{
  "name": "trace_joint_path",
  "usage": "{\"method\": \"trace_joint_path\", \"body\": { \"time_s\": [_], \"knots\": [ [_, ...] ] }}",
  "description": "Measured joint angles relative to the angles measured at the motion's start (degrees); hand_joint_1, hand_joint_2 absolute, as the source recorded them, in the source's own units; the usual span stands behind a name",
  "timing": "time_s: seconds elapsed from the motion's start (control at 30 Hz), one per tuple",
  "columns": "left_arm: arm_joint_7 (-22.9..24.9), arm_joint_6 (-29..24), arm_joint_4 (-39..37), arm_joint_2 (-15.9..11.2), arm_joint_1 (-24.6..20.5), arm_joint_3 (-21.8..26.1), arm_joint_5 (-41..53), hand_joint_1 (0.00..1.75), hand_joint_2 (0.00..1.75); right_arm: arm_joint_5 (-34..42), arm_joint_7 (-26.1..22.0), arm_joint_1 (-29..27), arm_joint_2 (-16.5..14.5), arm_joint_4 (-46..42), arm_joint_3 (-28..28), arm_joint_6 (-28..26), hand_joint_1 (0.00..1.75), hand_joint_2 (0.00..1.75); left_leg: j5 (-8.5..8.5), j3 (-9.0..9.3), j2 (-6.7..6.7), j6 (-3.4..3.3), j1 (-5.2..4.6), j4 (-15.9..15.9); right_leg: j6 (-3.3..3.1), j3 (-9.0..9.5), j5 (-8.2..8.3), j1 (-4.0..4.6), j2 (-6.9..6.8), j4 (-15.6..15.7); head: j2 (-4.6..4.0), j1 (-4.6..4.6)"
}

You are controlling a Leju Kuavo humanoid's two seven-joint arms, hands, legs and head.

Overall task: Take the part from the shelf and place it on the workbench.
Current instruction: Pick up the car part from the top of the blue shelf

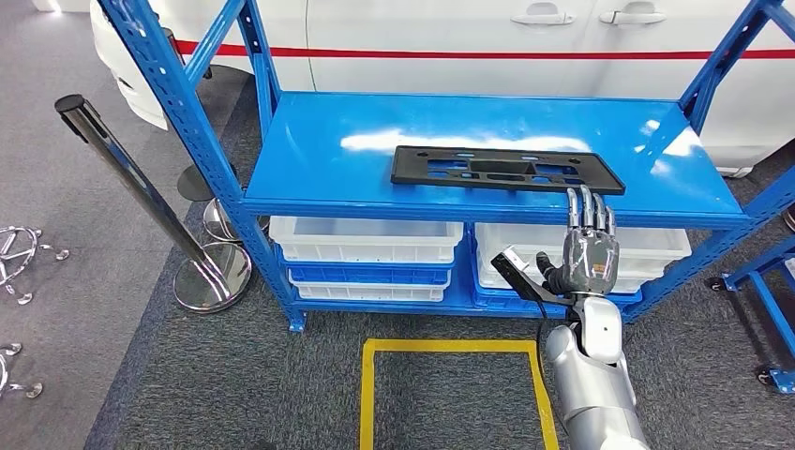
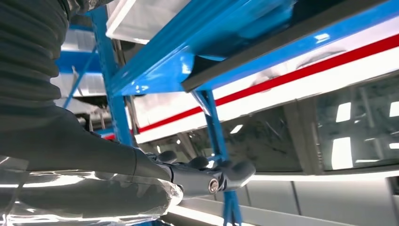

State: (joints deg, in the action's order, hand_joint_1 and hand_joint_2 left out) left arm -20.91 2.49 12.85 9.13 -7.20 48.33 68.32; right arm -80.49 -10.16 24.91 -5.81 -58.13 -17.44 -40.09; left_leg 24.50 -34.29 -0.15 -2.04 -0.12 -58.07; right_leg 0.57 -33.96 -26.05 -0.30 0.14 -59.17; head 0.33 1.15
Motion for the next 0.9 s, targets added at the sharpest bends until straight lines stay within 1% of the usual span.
{"method": "trace_joint_path", "body": {
  "time_s": [0.03,0.07,0.1,0.13,0.17,0.2,0.23,0.27,0.3,0.33,0.37,0.4,0.43,0.5,0.53,0.57,0.6,0.63,0.67,0.7,0.73,0.77,0.8,0.83,0.87,0.9],
  "knots": [
    [0.0,0.0,0.0,0.0,0.0,-0.1,0.0,0.00,0.00,-0.2,0.1,0.1,0.0,-0.1,0.0,0.0,0.00,1.75,-0.12,0.37,0.03,-0.29,0.16,0.5,0.31,-0.29,-0.58,-0.01,-0.02,-0.9,0.00,0.00],
    [0.0,0.0,0.0,0.1,-0.1,-0.2,-0.1,0.00,0.00,-0.3,0.2,0.1,0.0,-0.1,0.0,0.0,0.00,1.75,-0.23,0.72,0.07,-0.55,0.35,0.9,0.60,-1.24,-1.69,-0.04,-0.03,-2.9,0.00,-0.01],
    [0.0,0.0,0.0,0.1,-0.2,-0.3,-0.1,0.00,0.00,-0.3,0.4,0.1,0.1,-0.1,0.0,0.0,0.00,1.75,-0.22,0.90,0.10,-0.74,0.39,1.0,0.83,-2.90,-3.17,-0.20,-0.03,-6.1,0.00,-0.02],
    [0.0,0.0,0.0,0.1,-0.3,-0.3,-0.2,0.00,0.00,-0.3,0.5,0.0,0.1,0.0,0.0,0.0,0.00,1.75,-0.11,0.96,0.09,-0.89,0.40,1.0,1.07,-5.05,-4.67,-0.31,-0.03,-9.9,0.00,-0.04],
    [0.1,0.0,0.0,0.1,-0.3,-0.4,-0.3,0.00,0.00,-0.3,0.8,-0.1,0.1,0.2,0.0,0.0,0.00,1.75,0.02,1.00,0.07,-0.92,0.40,1.0,1.27,-7.03,-5.62,-0.44,-0.03,-13.1,0.00,-0.04],
    [0.2,0.0,0.0,0.2,-0.3,-0.5,-0.3,0.00,0.00,-0.5,1.0,-0.3,0.2,0.4,0.0,0.0,0.00,1.75,0.18,1.09,0.05,-0.87,0.41,0.9,1.44,-8.26,-5.54,-0.59,-0.05,-14.7,0.00,-0.05],
    [0.2,0.0,0.0,0.2,-0.2,-0.6,-0.3,0.00,0.00,-0.7,1.3,-0.3,0.2,0.7,0.0,0.0,0.00,1.75,0.37,1.21,0.03,-0.75,0.43,0.8,1.58,-8.41,-4.39,-0.74,-0.08,-14.2,0.00,-0.05],
    [0.3,0.1,0.0,0.2,-0.2,-0.6,-0.3,0.00,0.00,-0.9,1.7,-0.3,0.3,0.9,0.1,0.0,0.00,1.75,0.62,1.39,0.01,-0.57,0.48,0.6,1.68,-7.37,-2.35,-0.90,-0.11,-11.6,0.00,-0.05],
    [0.3,0.1,0.0,0.3,-0.2,-0.7,-0.3,0.00,0.00,-1.1,2.1,-0.3,0.4,1.1,0.2,0.0,0.00,1.75,0.92,1.56,0.00,-0.33,0.54,0.4,1.75,-5.70,-0.18,-1.04,-0.15,-7.8,0.00,-0.06],
    [0.3,0.1,0.0,0.4,-0.3,-0.8,-0.3,0.00,0.00,-1.3,2.6,-0.3,0.5,1.4,0.4,0.0,0.00,1.75,1.28,1.60,-0.02,-0.01,0.50,0.1,1.70,-4.04,1.21,-1.02,-0.15,-4.3,0.00,-0.06],
    [0.4,0.1,0.0,0.4,-0.3,-0.9,-0.3,0.00,0.00,-1.5,3.0,-0.2,0.7,1.6,0.7,0.0,0.00,1.75,1.59,1.59,-0.04,0.34,0.45,-0.2,1.45,-2.83,1.98,-0.94,-0.14,-1.7,0.00,-0.05],
    [0.4,0.1,0.0,0.4,-0.4,-1.0,-0.3,0.00,0.00,-1.8,3.4,-0.3,0.8,1.9,1.1,0.0,0.00,1.75,1.82,1.54,-0.04,0.65,0.38,-0.3,1.10,-2.30,1.95,-0.79,-0.10,-0.6,0.00,-0.05],
    [0.4,0.1,0.0,0.4,-0.4,-1.0,-0.3,0.00,0.00,-2.0,3.8,-0.3,1.0,2.2,1.5,0.0,0.00,1.75,1.98,1.54,-0.05,0.97,0.32,-0.4,0.67,-2.19,1.61,-0.61,-0.03,-0.4,0.00,-0.04],
    [0.4,0.1,0.0,0.4,-0.4,-1.1,-0.4,0.00,0.00,-2.4,4.3,-0.4,1.1,2.6,2.3,0.0,0.00,1.75,2.35,1.72,-0.01,1.55,0.44,-0.5,-0.20,-1.94,1.48,-0.62,0.08,-0.3,0.00,-0.04],
    [0.4,0.1,0.0,0.4,-0.5,-1.2,-0.4,0.00,0.00,-2.6,4.6,-0.4,1.2,2.8,2.8,0.0,0.00,1.75,2.93,1.48,0.00,1.82,0.53,-1.3,-0.61,-1.69,1.39,-0.67,0.09,-0.2,0.00,-0.04],
    [0.4,0.1,0.0,0.4,-0.5,-1.2,-0.4,0.00,0.00,-2.7,4.8,-0.4,1.3,3.0,3.3,0.0,0.00,1.75,3.96,0.66,0.01,2.04,0.61,-3.2,-0.99,-1.41,1.31,-0.73,0.07,-0.1,0.00,-0.03],
    [0.4,0.1,0.0,0.4,-0.5,-1.2,-0.4,0.00,0.00,-2.9,4.9,-0.4,1.4,3.1,3.8,0.0,0.00,1.75,5.38,-0.84,0.03,2.19,0.68,-6.3,-1.30,-1.18,1.16,-0.70,0.03,0.0,0.00,-0.03],
    [0.4,0.1,0.0,0.4,-0.5,-1.2,-0.4,0.00,0.00,-3.0,5.0,-0.4,1.4,3.3,4.3,0.0,0.00,1.75,6.96,-3.00,0.03,2.28,0.70,-10.3,-1.55,-1.03,0.98,-0.59,0.01,0.0,0.00,-0.03],
    [0.4,0.1,0.0,0.4,-0.4,-1.2,-0.4,0.00,0.00,-3.0,5.1,-0.5,1.4,3.6,4.7,0.0,0.00,1.75,8.10,-5.19,0.03,2.33,0.72,-13.9,-1.71,-0.92,0.83,-0.46,0.01,0.0,0.00,-0.03],
    [0.4,0.2,0.0,0.4,-0.3,-1.2,-0.4,0.00,0.00,-3.1,5.3,-0.6,1.4,3.8,5.0,0.0,0.00,1.75,8.28,-6.84,0.03,2.30,0.72,-16.2,-1.81,-0.78,0.67,-0.32,0.05,-0.1,0.00,-0.03],
    [0.4,0.2,0.0,0.4,-0.3,-1.2,-0.4,0.00,0.00,-3.1,5.4,-0.7,1.4,4.0,5.3,0.0,0.00,1.75,7.36,-7.55,0.03,2.18,0.72,-16.5,-1.85,-0.60,0.50,-0.20,0.09,-0.1,0.00,-0.03],
    [0.4,0.2,0.0,0.4,-0.3,-1.2,-0.4,0.00,0.00,-3.1,5.6,-0.7,1.4,4.2,5.6,0.0,0.00,1.75,5.30,-6.99,0.03,1.95,0.69,-14.4,-1.83,-0.32,0.30,-0.09,0.14,-0.1,0.00,-0.03],
    [0.4,0.2,0.0,0.4,-0.3,-1.2,-0.4,0.00,0.00,-3.2,5.8,-0.7,1.4,4.3,6.0,0.0,0.00,1.75,2.70,-5.58,0.03,1.60,0.62,-10.7,-1.80,0.05,0.06,0.00,0.18,-0.1,0.00,-0.03],
    [0.4,0.2,0.0,0.4,-0.3,-1.2,-0.5,0.00,0.00,-3.2,6.1,-0.7,1.4,4.4,6.3,0.0,0.00,1.75,0.84,-3.96,0.03,1.21,0.44,-6.9,-1.70,0.38,-0.19,0.12,0.19,-0.1,0.00,-0.04],
    [0.4,0.2,0.0,0.4,-0.4,-1.2,-0.5,0.00,0.00,-3.3,6.3,-0.6,1.5,4.5,6.6,0.0,0.00,1.75,-0.35,-2.50,0.04,0.88,0.25,-3.6,-1.53,0.59,-0.42,0.20,0.21,-0.1,0.00,-0.04],
    [0.4,0.2,0.0,0.3,-0.4,-1.2,-0.5,0.00,0.00,-3.4,6.4,-0.6,1.5,4.6,6.9,0.0,0.00,1.75,-0.68,-1.64,0.04,0.65,0.04,-1.8,-1.31,0.69,-0.59,0.21,0.20,-0.1,0.00,-0.05]
  ]
}}
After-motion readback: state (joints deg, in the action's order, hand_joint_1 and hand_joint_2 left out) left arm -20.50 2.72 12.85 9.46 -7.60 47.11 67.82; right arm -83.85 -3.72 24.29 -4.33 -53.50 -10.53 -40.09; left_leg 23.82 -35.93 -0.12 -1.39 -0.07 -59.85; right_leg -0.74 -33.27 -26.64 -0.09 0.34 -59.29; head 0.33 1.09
